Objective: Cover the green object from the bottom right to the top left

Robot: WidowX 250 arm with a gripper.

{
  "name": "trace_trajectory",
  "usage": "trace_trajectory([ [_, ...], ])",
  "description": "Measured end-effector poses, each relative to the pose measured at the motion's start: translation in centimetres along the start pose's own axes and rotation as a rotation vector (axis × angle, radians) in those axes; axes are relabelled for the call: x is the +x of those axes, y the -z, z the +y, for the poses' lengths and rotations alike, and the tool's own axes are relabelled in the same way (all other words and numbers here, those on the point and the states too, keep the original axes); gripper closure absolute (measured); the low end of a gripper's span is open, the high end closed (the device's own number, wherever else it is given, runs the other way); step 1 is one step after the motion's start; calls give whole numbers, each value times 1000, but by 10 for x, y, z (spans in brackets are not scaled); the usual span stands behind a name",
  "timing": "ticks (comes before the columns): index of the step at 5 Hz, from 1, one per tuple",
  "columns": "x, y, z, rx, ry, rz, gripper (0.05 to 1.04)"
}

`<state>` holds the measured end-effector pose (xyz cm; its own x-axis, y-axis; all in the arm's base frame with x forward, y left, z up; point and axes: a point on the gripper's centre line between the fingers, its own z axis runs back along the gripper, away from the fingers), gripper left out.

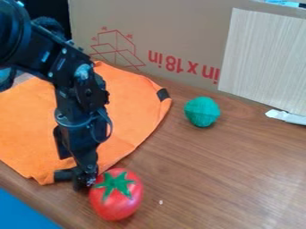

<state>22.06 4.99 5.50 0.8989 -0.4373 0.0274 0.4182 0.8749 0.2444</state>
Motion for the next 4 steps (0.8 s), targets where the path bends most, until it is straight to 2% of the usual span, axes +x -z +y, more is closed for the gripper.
trace_trajectory([
  [1, 3, 2, -2, 0, -47, -40, 244],
  [3, 0, 4, 1, -17, -87, -58, 817],
  [4, -2, 0, 5, -74, -105, -43, 968],
])
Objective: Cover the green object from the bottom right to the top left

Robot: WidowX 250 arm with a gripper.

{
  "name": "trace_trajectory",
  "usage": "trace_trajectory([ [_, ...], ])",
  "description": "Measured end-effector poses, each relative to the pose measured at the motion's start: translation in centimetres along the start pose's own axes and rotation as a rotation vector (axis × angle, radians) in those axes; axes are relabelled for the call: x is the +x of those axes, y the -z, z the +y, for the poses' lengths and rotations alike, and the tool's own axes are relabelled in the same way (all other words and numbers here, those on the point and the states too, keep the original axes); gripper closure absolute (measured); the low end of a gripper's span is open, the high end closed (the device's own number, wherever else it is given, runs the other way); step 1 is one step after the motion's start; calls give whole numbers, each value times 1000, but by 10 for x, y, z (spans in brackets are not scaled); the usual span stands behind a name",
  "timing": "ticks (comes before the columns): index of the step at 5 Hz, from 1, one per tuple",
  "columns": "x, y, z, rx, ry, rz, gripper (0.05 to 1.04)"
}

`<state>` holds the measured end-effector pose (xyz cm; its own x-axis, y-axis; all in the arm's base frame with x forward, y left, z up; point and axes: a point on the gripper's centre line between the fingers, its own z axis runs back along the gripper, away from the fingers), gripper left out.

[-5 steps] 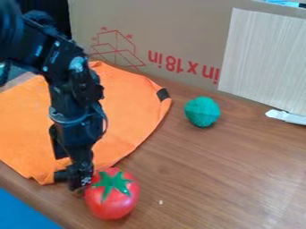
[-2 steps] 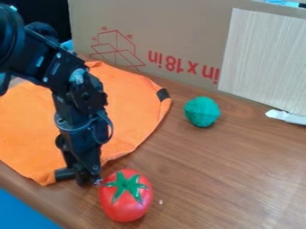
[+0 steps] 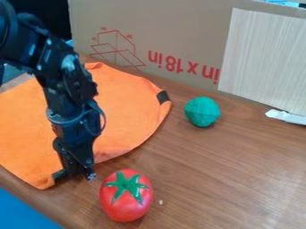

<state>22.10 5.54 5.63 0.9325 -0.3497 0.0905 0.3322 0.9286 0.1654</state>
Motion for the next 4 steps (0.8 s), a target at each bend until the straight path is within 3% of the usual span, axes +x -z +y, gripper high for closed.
trace_trajectory([
  [1, 11, -16, 13, -55, -35, 1, 1011],
  [2, 24, -33, 34, -71, -87, -11, 1014],
  [4, 38, -48, 82, -64, -158, 27, 1015],
])
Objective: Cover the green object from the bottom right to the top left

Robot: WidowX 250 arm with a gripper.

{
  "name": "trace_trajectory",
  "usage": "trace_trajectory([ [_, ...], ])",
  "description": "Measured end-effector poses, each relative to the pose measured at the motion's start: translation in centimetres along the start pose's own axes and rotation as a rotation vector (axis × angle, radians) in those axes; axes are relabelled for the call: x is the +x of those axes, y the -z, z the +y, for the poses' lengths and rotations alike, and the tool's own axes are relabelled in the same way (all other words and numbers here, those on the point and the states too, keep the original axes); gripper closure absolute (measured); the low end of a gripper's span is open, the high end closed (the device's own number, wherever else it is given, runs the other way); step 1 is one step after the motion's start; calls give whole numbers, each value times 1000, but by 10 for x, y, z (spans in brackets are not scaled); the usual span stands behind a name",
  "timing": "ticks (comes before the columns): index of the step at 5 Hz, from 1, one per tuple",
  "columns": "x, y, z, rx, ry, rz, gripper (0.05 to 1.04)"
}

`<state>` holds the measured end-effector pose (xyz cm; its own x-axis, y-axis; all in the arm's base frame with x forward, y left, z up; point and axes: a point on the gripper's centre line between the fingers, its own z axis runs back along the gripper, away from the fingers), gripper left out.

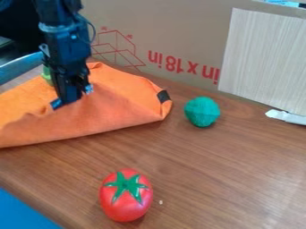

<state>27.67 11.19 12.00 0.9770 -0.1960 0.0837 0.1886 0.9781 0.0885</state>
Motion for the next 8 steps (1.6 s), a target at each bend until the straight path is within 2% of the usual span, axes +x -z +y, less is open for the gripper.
trace_trajectory([
  [2, 13, -7, 54, -2, -17, 43, 1015],
  [3, 20, -3, 80, 55, -22, 36, 1015],
  [5, 32, 4, 126, 99, -20, 8, 1015],
  [7, 51, -2, 152, 95, 38, -9, 1015],
  [8, 59, -5, 161, 83, 56, -2, 1015],
])
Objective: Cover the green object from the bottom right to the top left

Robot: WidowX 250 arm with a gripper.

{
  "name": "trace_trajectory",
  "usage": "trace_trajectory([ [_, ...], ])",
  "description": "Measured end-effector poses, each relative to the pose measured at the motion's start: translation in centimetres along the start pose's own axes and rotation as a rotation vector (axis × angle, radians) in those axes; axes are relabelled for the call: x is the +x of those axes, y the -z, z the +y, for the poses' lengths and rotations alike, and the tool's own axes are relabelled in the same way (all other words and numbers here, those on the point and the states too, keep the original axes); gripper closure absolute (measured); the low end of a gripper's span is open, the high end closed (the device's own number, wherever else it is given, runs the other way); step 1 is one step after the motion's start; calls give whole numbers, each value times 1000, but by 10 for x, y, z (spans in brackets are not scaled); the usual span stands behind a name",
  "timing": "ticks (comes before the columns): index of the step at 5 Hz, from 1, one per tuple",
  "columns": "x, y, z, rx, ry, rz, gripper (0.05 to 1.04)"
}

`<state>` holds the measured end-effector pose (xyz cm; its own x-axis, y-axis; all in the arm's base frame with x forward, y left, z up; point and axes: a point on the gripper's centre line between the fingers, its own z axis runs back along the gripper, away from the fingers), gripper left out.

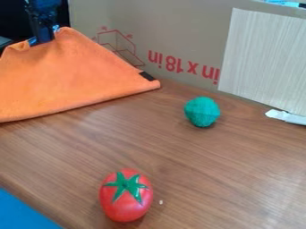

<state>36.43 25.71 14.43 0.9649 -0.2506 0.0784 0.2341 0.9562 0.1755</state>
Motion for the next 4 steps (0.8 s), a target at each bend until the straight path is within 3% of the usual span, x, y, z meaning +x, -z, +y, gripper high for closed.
trace_trajectory([
  [3, 16, 17, 7, -18, 21, 47, 991],
  [4, 17, 19, 9, -11, 11, 51, 826],
])
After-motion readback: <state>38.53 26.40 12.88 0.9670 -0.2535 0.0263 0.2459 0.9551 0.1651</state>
